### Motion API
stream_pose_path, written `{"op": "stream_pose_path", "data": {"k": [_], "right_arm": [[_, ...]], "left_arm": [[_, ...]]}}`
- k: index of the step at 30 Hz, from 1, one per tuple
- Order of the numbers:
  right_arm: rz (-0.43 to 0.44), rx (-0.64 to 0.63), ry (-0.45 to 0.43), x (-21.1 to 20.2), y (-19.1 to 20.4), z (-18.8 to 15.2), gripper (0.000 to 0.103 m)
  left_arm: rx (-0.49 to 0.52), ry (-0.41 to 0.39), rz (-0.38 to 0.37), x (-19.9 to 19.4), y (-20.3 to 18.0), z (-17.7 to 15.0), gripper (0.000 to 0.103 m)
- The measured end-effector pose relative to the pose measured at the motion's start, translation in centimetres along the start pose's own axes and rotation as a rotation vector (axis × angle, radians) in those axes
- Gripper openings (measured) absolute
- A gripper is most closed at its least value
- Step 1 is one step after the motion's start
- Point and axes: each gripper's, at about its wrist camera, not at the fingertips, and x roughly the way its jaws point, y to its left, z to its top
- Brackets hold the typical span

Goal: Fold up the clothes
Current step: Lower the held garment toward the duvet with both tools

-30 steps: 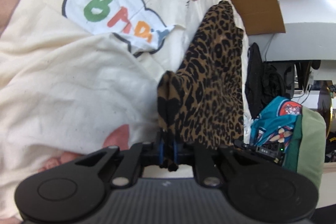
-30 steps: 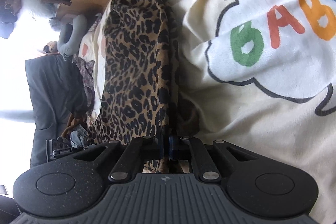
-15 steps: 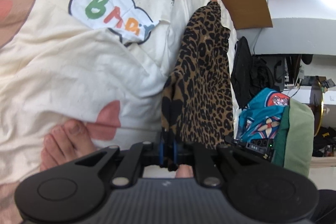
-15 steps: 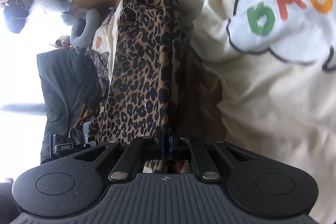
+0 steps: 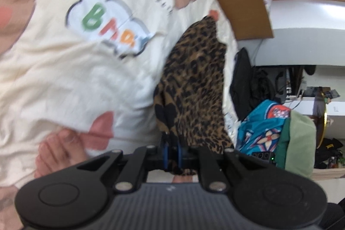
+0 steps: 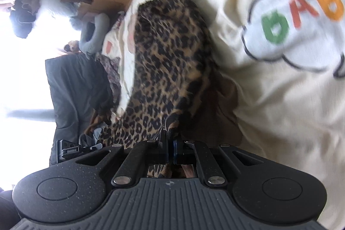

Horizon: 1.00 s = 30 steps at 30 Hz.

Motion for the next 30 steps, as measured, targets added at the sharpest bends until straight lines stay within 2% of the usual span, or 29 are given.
{"op": "stream_pose_path", "data": {"k": [8, 16, 20, 30], "right_arm": [[0.026, -0.036, -0.069, -0.3, 2.2, 2.0, 0.002], [0.042, -0.059, -0.137, -0.2, 3.1, 4.2, 0.002], [0.043, -0.056, -0.179, -0.1, 3.2, 5.2, 0.002], [-0.001, -0.058, -0.247, 0.9, 2.7, 7.6, 0.002]], "left_arm": [[0.053, -0.101, -0.001, -1.0, -2.9, 2.3, 0.009], [0.049, -0.208, -0.016, -1.1, -3.8, 4.6, 0.009], [0.056, -0.238, -0.034, -0.5, -4.2, 5.8, 0.009], [0.051, -0.277, -0.021, 2.1, -3.8, 8.5, 0.009]]}}
